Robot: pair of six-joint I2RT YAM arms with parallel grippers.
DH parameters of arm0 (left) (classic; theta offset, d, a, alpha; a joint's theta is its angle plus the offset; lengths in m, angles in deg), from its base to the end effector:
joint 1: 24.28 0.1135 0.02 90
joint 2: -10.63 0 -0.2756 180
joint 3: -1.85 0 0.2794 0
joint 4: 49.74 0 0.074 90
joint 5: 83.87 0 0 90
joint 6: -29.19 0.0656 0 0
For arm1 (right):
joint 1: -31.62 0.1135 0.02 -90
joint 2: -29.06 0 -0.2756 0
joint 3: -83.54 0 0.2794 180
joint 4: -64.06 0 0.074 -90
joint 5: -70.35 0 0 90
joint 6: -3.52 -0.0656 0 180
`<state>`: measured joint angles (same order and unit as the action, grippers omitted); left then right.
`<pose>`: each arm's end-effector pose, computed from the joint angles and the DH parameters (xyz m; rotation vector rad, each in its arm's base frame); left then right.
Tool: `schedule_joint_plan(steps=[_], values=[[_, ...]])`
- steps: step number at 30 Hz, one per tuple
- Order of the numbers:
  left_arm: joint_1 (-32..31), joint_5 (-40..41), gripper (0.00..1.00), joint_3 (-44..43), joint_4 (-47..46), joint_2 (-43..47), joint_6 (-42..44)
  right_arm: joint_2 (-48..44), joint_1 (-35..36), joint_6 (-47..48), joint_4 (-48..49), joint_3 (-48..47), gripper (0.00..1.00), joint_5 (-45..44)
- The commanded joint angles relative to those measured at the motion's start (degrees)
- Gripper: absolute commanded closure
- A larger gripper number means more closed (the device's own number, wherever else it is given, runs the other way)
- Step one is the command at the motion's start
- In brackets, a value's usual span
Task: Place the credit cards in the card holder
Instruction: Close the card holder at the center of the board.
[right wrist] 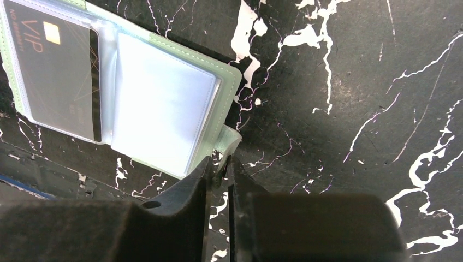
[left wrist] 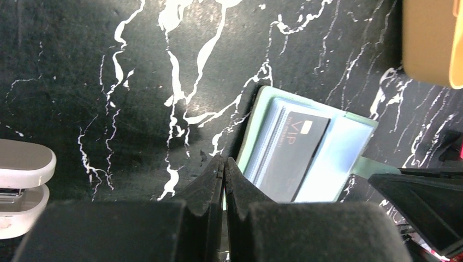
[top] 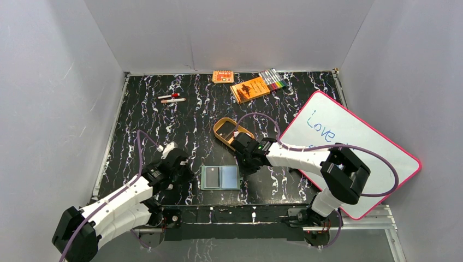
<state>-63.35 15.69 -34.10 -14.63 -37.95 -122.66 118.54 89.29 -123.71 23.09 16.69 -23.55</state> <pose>0.1649 -0.1198 0.1564 -0.5687 2.4168 -0.6075 0.1842 0.2827 0.1567 -0.4666 2.7117 0.4121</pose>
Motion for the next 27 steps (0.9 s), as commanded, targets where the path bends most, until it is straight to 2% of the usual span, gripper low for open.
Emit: schedule_joint_plan(steps=[1, 5, 7, 14, 19, 27], values=[[0.3, -0.2, 0.99, 1.3, 0.0, 0.2, -0.7, 0.3, 0.1, 0.4, 1.4, 0.6, 0.80, -1.8], [0.2, 1.6, 1.00, 2.1, 0.5, -1.5, -1.9, -1.1, -0.1, 1.1, 0.7, 0.4, 0.96, -3.7], [0.2, 2.4, 1.00, 2.8, 0.4, -2.2, -2.8, -3.0, -0.1, 2.1, 0.8, 0.2, 1.00, -4.3], [0.3, -1.2, 1.00, 5.0, -6.2, -6.4, -1.9, -11.9, 0.0, 7.5, 1.1, -1.5, 1.00, -3.2], [0.2, -6.2, 1.00, 5.9, -13.6, -10.2, -0.8, -16.0, 0.0, 11.7, 7.0, -2.4, 1.00, 5.8], [0.2, -9.6, 1.00, 5.0, -19.8, -14.6, 0.0, -13.7, 0.0, 9.6, 20.1, -0.2, 1.00, 19.0]])
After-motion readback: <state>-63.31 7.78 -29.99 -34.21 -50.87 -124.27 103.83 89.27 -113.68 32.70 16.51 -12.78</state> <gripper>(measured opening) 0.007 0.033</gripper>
